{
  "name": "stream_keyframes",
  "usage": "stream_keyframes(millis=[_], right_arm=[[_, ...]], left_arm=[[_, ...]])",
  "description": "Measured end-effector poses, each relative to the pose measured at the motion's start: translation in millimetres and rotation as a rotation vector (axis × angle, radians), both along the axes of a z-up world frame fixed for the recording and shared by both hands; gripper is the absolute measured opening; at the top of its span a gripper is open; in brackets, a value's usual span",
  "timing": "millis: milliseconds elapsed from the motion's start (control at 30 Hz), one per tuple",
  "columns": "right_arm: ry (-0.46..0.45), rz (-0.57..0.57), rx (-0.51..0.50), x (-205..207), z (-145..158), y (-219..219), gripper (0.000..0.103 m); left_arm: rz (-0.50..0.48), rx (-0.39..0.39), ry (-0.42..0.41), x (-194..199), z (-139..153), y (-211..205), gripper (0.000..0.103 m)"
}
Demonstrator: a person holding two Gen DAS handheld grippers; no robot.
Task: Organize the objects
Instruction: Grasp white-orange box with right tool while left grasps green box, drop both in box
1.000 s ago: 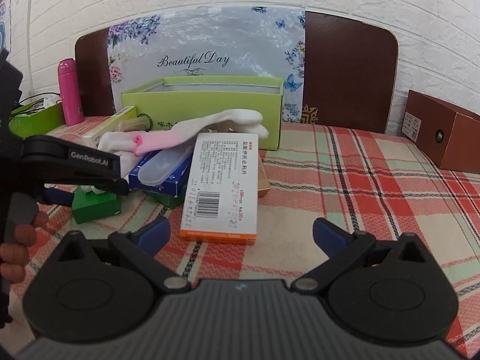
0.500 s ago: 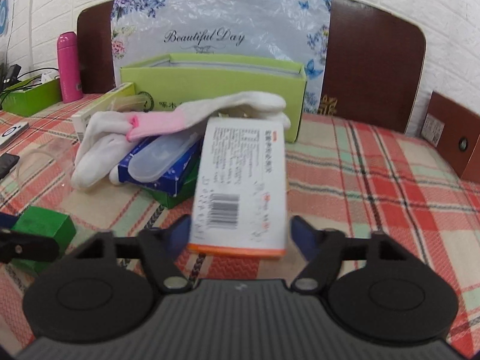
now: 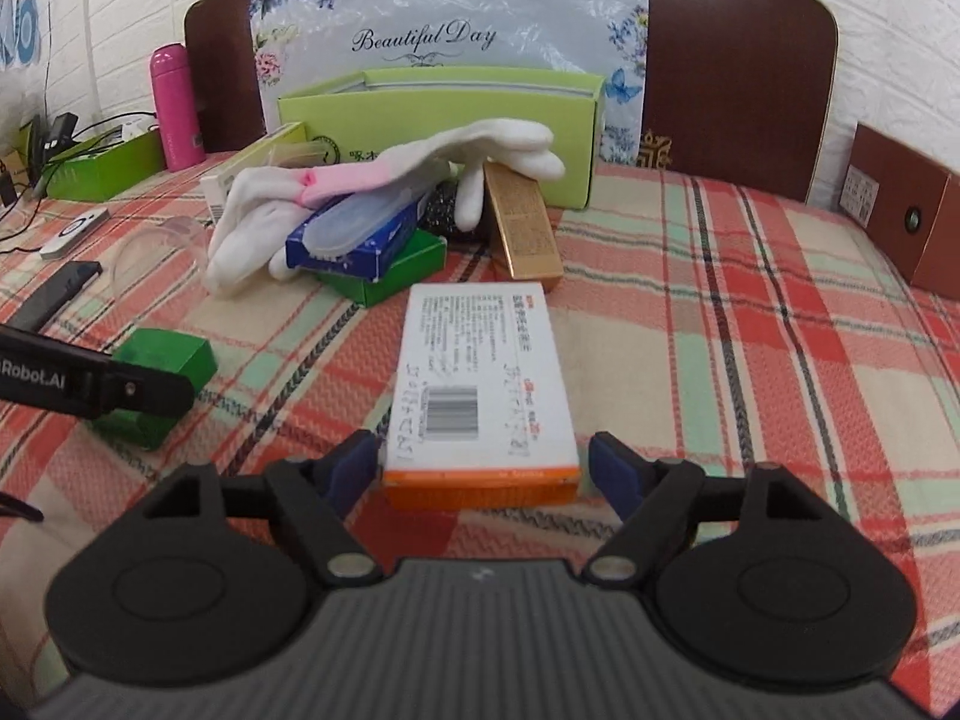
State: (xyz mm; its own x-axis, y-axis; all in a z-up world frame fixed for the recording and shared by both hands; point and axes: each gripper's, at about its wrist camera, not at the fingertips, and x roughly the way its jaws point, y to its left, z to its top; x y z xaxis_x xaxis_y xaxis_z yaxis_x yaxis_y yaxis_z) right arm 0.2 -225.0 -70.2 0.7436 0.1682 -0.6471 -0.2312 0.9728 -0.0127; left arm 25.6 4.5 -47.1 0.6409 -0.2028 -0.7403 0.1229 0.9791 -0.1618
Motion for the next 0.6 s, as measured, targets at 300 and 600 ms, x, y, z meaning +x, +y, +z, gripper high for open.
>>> stream_keyframes(millis=[300, 600], right_arm=[[-0.003, 0.017, -0.008, 18.3, -3.8, 10.3, 0.084], [-0.003, 0.029, 0.071, 13.5, -5.9, 1.4, 0.065]], left_arm=[[-0.005, 0.032, -0.007, 2.1, -3.1, -6.3, 0.074], [-0.057, 0.001, -0.018, -1.8, 4.1, -6.2, 0.063]])
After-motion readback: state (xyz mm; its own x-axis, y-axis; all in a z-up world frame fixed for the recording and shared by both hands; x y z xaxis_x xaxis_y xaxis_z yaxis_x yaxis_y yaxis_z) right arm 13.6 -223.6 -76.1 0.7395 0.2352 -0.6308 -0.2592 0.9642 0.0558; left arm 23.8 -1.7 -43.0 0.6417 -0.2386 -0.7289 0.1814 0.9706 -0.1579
